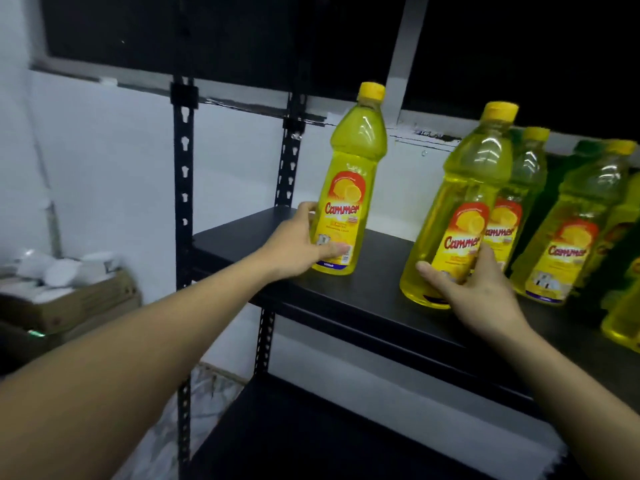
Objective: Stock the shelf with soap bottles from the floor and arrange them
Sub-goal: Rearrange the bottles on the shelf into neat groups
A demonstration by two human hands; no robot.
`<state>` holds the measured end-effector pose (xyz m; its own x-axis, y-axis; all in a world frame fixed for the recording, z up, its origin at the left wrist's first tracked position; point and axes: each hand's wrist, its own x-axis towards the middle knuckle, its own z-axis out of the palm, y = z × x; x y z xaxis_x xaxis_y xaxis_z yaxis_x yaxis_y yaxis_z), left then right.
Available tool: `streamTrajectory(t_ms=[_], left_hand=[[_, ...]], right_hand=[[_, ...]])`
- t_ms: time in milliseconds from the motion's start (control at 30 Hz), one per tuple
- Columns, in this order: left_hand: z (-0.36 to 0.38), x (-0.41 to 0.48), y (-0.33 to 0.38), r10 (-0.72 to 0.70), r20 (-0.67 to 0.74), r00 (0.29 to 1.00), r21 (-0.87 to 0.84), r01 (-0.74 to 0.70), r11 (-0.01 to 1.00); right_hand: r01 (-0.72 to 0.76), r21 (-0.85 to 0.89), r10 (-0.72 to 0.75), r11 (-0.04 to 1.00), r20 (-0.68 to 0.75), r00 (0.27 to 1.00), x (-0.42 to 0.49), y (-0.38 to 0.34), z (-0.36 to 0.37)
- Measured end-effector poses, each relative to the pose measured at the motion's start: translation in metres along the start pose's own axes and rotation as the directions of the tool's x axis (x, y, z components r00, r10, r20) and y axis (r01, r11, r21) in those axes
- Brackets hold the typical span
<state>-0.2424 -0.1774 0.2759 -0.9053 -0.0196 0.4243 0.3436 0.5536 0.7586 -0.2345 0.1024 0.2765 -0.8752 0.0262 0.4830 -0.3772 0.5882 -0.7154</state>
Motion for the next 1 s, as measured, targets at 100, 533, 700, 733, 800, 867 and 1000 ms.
streamTrajectory(t_ms=[100,533,700,733,800,867,1000], left_hand=[[-0.013,0.004,-0.016,0.048,-0.108,0.993,0.071,-0.04,0.997],[-0.006,0.066,-0.041,-0.025,-0.251,0.968,0.235,0.086,0.968],[-0.018,0.101,-0.059,-0.054,-0.213,0.976,0.211,0.099,0.972],[-0.018,0.108,-0.064,-0.045,-0.218,0.975,0.218,0.093,0.971],[-0.017,0.121,-0.072,-0.04,-0.23,0.972,0.245,0.098,0.965],[-0.016,0.136,-0.08,-0.041,-0.236,0.971,0.269,0.106,0.957],[-0.019,0.167,-0.097,-0.062,-0.214,0.975,0.267,0.119,0.956]], right_hand=[[0.033,0.028,-0.036,0.999,0.103,0.994,0.004,-0.006,0.02],[0.036,-0.072,-0.026,0.997,0.131,0.991,0.045,-0.03,0.087],[0.057,-0.067,-0.048,0.996,0.129,0.99,0.069,-0.03,0.113],[0.053,-0.072,-0.044,0.996,0.127,0.991,0.075,-0.029,0.118],[0.045,-0.079,-0.035,0.996,0.124,0.992,0.085,-0.026,0.126],[0.044,-0.087,-0.033,0.995,0.122,0.992,0.096,-0.022,0.133],[0.044,-0.094,-0.033,0.995,0.117,0.993,0.12,-0.016,0.149]])
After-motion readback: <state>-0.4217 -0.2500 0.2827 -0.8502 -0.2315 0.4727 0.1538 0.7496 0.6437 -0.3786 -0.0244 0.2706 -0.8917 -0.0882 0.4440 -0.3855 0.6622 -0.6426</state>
